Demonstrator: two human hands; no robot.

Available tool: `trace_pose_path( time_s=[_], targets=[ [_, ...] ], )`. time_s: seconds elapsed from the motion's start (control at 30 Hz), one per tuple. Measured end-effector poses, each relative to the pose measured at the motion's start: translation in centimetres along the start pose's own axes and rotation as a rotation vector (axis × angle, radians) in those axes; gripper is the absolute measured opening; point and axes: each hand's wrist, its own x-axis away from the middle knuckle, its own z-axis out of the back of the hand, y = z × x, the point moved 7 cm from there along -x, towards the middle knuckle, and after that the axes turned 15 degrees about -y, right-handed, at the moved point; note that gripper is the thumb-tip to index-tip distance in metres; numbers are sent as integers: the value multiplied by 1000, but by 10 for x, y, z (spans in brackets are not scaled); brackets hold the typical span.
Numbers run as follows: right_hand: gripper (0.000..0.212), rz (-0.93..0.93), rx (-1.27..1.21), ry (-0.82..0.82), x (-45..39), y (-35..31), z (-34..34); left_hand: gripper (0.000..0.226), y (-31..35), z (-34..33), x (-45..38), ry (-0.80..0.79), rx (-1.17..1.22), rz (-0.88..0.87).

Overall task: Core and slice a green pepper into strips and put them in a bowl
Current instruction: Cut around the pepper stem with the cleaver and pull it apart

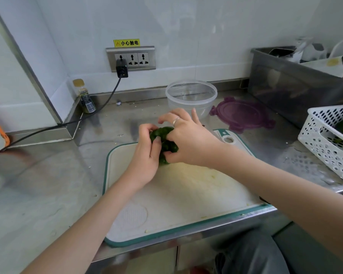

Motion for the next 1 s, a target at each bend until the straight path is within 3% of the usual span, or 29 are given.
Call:
trace_pose_path(
  time_s=[0.1, 0.2, 0.33, 0.5, 0.67, 0.77, 1.0],
  targets=[
    [22, -80, -180, -59, -4, 10, -4, 11, -4, -2, -2, -41, 77, 36],
    [26, -92, -125, -57, -10, 6, -4, 14, -5, -4, -2, -58, 118, 26],
    [29, -3, 11, -7, -15, -6, 3, 21, -5, -4, -3, -54, 124, 8],
    [27, 76, -256, 79, -14, 3, -2, 22, -7, -4, -6, -81, 131, 31],
    [30, 87, -314, 186, -14, 6, 1, 22, -15, 3, -7, -80, 159, 110],
    [28, 158, -308, 165, -13, 7, -1, 26, -16, 3, -7, -115, 181, 138],
    [26, 213, -233, 252, 0, 15, -3, 29, -6, -4, -12, -140, 75, 26]
  ],
)
